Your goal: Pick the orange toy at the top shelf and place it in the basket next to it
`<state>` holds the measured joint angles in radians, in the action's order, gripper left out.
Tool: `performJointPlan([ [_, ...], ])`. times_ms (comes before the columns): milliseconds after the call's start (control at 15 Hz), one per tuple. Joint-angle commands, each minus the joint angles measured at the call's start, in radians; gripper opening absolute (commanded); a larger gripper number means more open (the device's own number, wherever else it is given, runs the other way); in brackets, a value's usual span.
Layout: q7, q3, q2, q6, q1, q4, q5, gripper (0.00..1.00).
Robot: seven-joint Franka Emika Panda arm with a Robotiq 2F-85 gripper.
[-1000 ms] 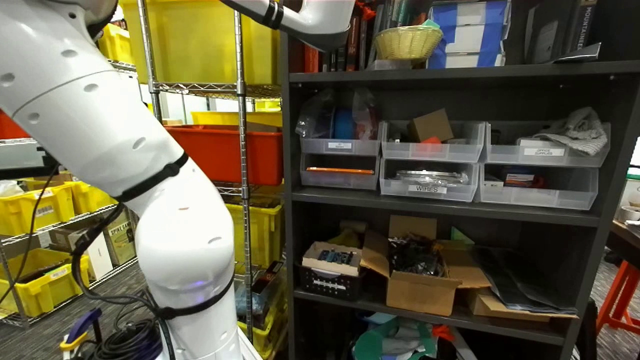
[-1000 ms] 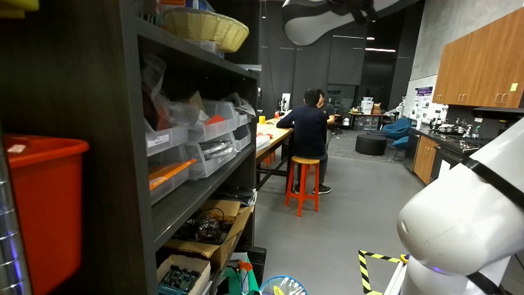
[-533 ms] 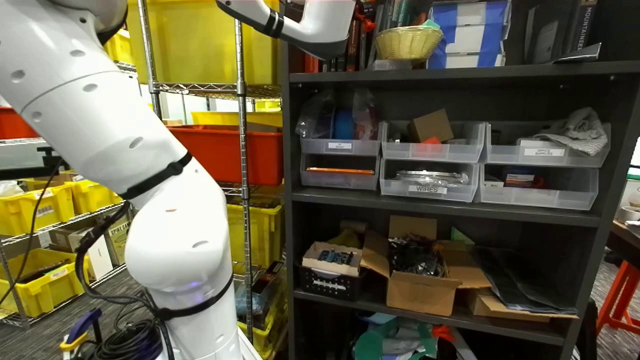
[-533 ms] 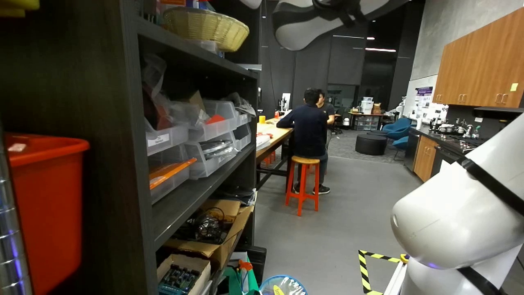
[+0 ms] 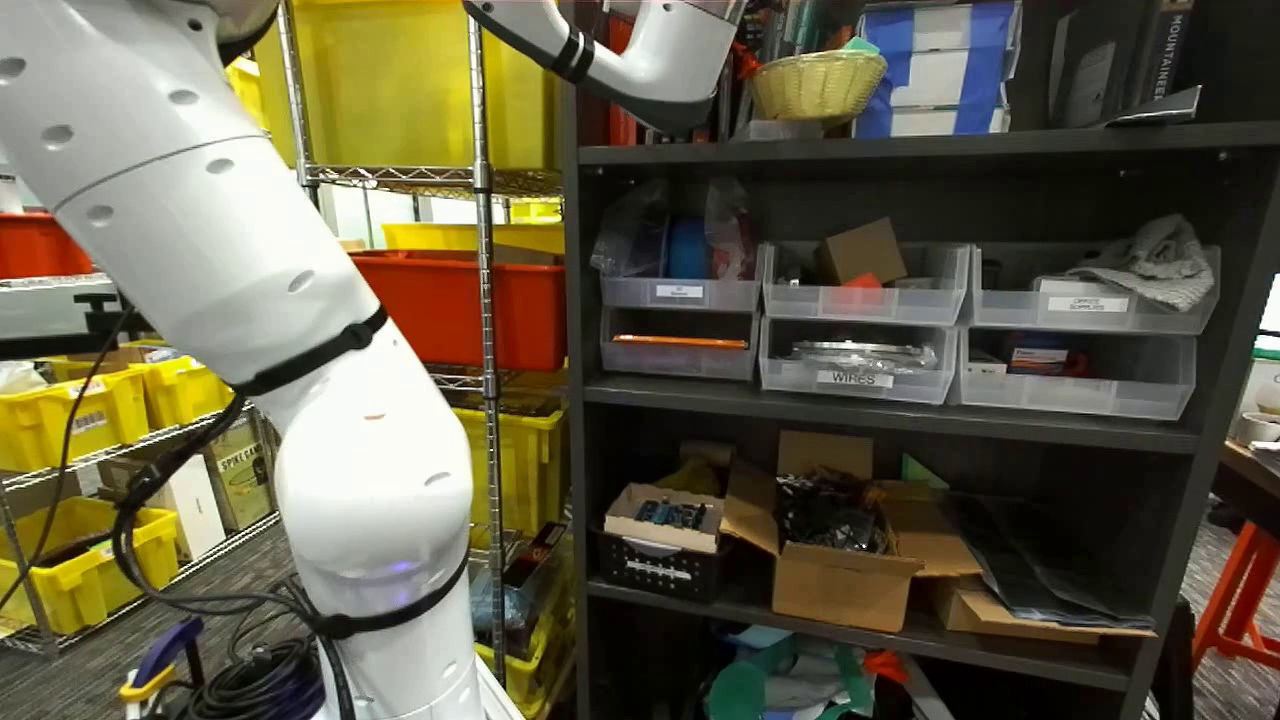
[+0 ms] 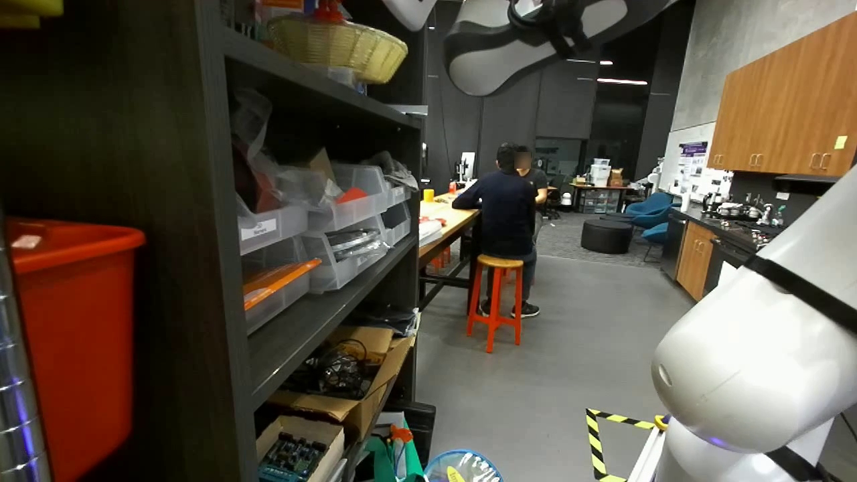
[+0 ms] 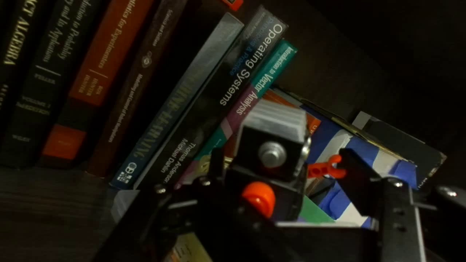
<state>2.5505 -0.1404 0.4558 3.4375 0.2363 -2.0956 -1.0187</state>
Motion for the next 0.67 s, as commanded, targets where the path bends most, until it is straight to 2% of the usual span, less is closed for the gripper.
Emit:
performJointPlan([
  [0,-0.062,0.134,-0.021,0.014,-0.174,0.0,-0.036,0.51],
  [267,-0.093,0.259,-0.012,0.001,-0.359,-0.008,-0.068,0.51],
  [600,-0.082,0.375,0.004,-0.029,-0.534,-0.007,-0.091,0.51],
])
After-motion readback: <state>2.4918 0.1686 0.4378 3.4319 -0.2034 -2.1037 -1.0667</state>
